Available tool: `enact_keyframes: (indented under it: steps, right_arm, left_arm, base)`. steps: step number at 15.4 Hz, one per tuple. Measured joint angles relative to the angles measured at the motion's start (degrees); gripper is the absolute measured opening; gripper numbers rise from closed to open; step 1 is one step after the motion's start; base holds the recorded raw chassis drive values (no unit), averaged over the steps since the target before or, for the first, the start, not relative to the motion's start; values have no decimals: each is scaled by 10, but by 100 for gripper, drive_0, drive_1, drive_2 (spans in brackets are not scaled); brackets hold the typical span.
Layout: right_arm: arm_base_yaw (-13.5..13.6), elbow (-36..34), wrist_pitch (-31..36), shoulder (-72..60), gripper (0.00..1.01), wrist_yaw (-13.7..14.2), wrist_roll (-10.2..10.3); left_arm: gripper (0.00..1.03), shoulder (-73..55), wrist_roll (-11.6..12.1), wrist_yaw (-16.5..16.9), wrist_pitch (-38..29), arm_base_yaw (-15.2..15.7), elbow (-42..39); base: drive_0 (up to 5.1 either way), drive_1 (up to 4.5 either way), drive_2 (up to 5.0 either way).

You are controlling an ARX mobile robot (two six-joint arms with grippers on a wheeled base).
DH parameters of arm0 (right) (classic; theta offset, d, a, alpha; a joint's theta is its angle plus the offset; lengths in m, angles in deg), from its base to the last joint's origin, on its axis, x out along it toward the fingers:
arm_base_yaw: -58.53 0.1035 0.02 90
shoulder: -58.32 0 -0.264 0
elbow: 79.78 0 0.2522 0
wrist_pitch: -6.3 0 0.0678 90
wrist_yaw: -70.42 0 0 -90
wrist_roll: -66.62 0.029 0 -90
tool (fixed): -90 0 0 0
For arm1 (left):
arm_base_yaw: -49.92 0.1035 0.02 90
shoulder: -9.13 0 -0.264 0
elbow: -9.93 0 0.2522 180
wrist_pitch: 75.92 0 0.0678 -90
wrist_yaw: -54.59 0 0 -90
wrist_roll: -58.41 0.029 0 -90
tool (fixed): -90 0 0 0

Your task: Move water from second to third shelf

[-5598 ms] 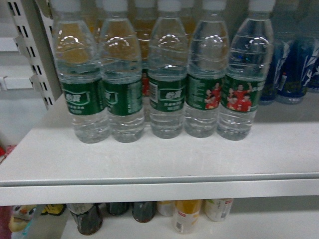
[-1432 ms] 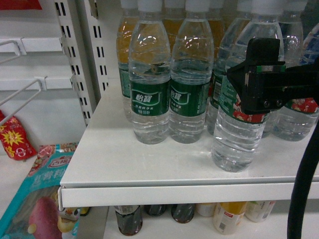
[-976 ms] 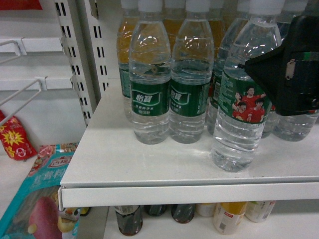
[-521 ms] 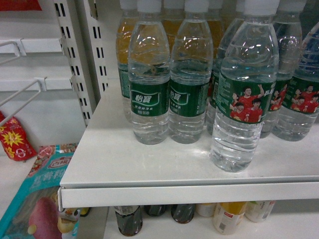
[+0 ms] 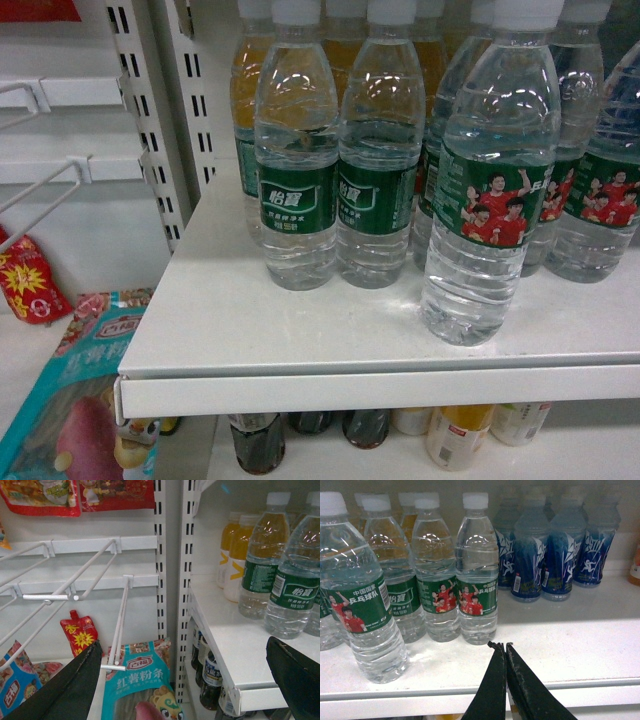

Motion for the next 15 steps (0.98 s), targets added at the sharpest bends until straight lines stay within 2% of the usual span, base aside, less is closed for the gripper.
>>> enact_keyframes:
  steps: [2,7,12,13,14,15]
  right_arm:
    - [3,-14,4,28,2,-2,0]
    - [3,-14,-78,112,2,-2,0]
    - [3,-14,-130,165,2,-2,0]
    - [3,-13,-170,191,2,-2,0]
    - [3,-13,-239,251,2,-2,0]
    - [3,-11,-224,264,2,-2,0]
  left_arm:
    - [98,0,0,0,0,0,0]
    - [98,0,0,0,0,0,0]
    - [98,0,0,0,0,0,0]
    - [98,0,0,0,0,0,0]
    - [98,0,0,-1,0,0,0]
    - [98,0,0,0,0,0,0]
  base:
    - [0,0,0]
    - [0,0,0]
    - [0,0,0]
    - [0,0,0]
    - [0,0,0]
    - [0,0,0]
